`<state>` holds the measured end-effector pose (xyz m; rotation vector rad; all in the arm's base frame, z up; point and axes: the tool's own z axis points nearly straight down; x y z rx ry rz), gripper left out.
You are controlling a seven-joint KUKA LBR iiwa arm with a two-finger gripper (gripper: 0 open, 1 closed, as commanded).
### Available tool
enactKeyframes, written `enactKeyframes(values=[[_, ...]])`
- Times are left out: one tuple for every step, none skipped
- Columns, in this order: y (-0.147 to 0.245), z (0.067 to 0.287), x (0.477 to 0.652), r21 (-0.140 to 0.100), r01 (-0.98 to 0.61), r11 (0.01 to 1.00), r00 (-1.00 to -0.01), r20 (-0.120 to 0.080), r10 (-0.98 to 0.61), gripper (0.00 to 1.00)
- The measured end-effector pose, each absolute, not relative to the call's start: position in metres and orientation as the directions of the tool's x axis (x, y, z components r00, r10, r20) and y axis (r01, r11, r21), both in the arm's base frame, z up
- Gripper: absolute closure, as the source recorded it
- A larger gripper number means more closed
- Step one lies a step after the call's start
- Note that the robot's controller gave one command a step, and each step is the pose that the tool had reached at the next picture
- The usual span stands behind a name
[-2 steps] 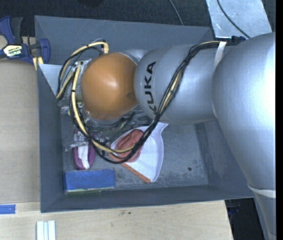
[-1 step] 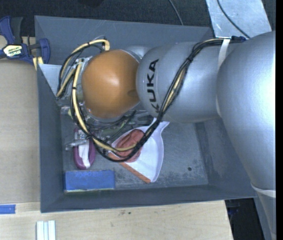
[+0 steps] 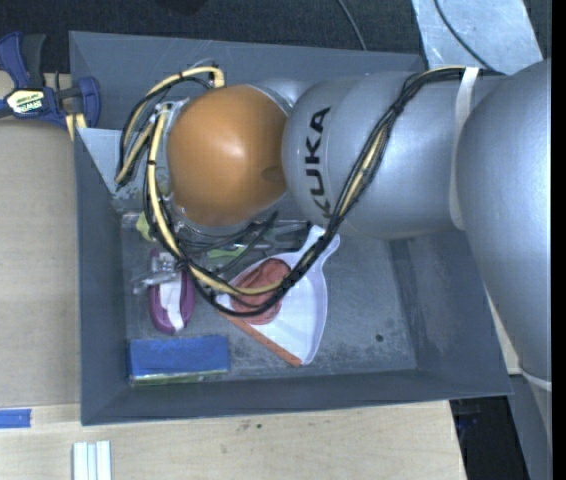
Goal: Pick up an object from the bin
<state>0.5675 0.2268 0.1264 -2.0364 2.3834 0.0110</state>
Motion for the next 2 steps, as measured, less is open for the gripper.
enactKeyframes(values=[[0.227,0.150,0.567,0.002,-0.988,0.157,-0.157,-0.010,-0.987,1.00],[0.227,0.172,0.568,0.000,-0.987,0.160,-0.159,-0.012,-0.987,1.00]])
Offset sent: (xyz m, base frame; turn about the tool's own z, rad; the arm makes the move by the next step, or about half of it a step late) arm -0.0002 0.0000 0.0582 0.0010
